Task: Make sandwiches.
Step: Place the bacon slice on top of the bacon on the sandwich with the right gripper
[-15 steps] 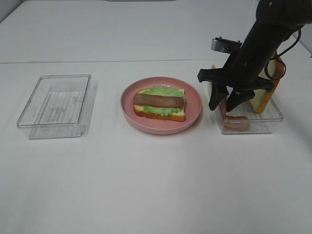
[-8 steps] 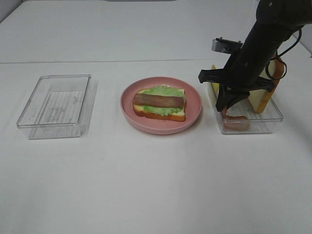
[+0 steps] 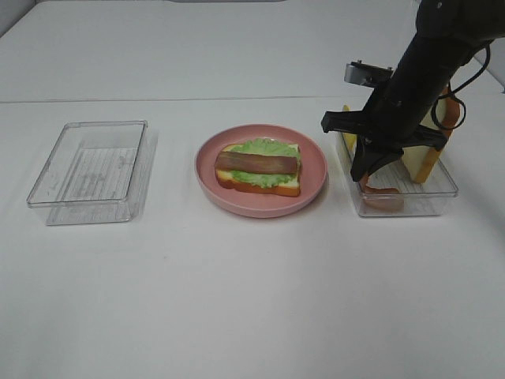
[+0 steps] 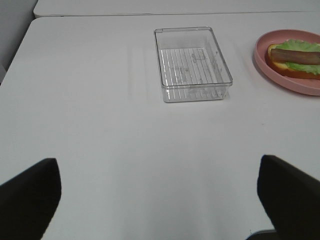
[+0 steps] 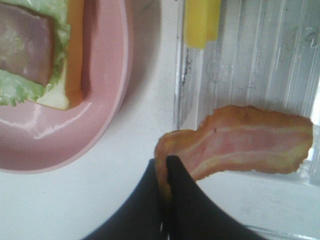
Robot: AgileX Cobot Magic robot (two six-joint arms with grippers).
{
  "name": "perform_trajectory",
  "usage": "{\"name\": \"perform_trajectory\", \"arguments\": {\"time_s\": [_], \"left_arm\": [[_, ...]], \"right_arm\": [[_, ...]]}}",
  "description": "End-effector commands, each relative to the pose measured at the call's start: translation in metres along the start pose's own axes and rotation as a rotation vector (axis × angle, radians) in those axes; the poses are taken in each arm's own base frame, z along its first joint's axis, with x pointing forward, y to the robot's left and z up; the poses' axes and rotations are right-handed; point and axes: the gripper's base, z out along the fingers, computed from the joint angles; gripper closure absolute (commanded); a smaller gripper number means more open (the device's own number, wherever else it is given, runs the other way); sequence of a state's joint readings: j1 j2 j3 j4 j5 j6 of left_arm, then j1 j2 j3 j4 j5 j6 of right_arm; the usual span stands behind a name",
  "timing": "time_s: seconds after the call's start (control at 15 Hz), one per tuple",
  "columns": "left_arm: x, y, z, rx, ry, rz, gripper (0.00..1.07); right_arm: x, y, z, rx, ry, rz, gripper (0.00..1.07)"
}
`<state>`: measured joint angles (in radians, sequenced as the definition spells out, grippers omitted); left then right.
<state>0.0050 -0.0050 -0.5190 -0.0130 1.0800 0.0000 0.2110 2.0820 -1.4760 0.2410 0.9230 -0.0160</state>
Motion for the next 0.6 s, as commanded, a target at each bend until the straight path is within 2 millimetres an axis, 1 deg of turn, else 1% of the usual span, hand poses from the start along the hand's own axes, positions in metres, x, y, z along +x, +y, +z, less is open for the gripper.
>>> {"name": "perform_trajectory", "arguments": {"time_s": [0.07,0.33,0.4,0.47,0.53,0.6], "left_arm": [[0.001,-0.001,-0.003,0.009,-0.031,-0.005,0.06],[0.001,-0.001,-0.003,0.009,-0.031,-0.005,0.06],[0.001,-0.001,-0.003,0.009,-0.031,-0.005,0.06],[0.001,-0.001,-0.003,0.009,-0.031,-0.005,0.06],[0.001,-0.001,-0.003,0.009,-0.031,-0.005,0.06],[0.001,-0.001,-0.003,0.009,-0.031,-0.005,0.06]], "right_arm": [[0.0,0.006,-0.018,-0.03,-0.027,0.024,1.07],[0.002,0.015,-0.054,-0.066,-0.117,0.029,1.07],[0.002,0.017,-0.059,-0.088,-0.133,0.039,1.07],[0.002,0.023,-0.067,-0.136,-0.162,0.063,1.07],[0.002,0.034,-0.079,-0.202,-0.207,0.071,1.07],[0.001,0.045,-0.085,-0.244,-0.238,0.044,1.07]]}}
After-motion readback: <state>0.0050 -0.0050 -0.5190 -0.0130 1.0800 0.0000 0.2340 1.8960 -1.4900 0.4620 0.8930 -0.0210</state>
